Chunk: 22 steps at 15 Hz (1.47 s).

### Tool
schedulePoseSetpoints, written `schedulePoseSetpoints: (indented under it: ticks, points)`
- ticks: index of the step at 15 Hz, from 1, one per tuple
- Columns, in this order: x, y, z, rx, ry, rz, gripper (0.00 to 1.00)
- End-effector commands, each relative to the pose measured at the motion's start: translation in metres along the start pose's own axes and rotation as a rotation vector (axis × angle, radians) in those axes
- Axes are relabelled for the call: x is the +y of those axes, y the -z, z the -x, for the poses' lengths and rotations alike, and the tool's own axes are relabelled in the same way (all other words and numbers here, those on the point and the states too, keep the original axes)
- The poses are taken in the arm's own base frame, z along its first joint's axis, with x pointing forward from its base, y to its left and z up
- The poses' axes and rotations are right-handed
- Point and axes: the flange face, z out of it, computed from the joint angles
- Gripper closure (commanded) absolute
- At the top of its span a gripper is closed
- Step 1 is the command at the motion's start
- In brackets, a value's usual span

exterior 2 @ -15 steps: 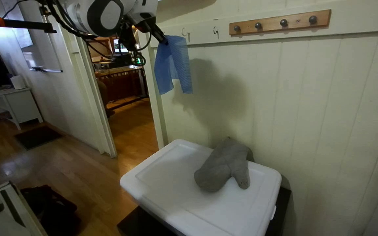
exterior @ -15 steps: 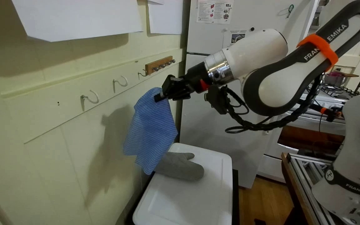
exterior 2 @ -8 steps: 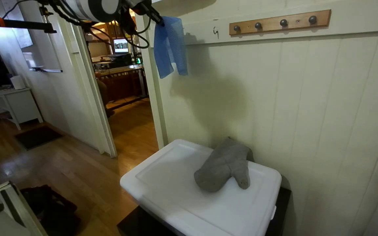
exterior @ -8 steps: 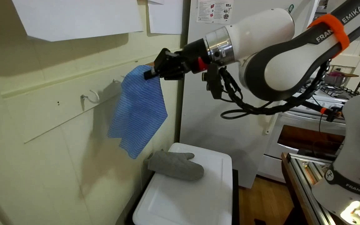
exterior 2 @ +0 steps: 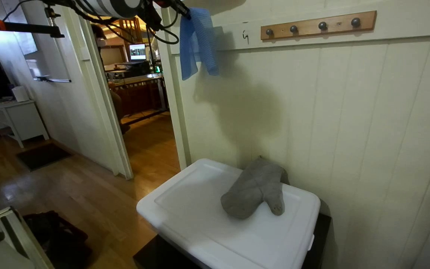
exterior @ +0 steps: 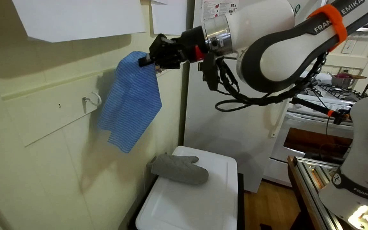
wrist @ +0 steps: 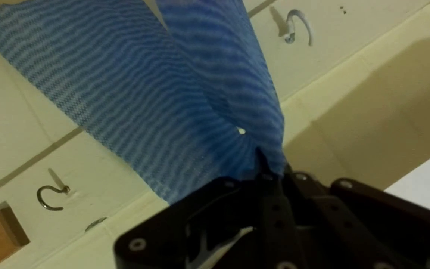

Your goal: Hang the blue cloth

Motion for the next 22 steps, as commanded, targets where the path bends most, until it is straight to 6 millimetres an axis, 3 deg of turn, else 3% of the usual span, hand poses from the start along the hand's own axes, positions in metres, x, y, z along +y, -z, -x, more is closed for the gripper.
schedulePoseSetpoints:
  ticks: [1,4,9,12,18,22]
  points:
    - [-0.001,-0.014,-0.011,0.048,0.037,-0.019,1.00]
    - [0.007,-0.020,-0.021,0.069,0.063,-0.005,1.00]
    - [0.043,-0.016,-0.035,0.069,0.143,0.082,1.00]
    - [0.035,-0.018,-0.031,0.065,0.161,0.070,1.00]
    - [-0.008,-0.025,-0.001,-0.004,0.231,-0.009,1.00]
    - [-0.007,-0.033,0.000,0.004,0.308,-0.012,1.00]
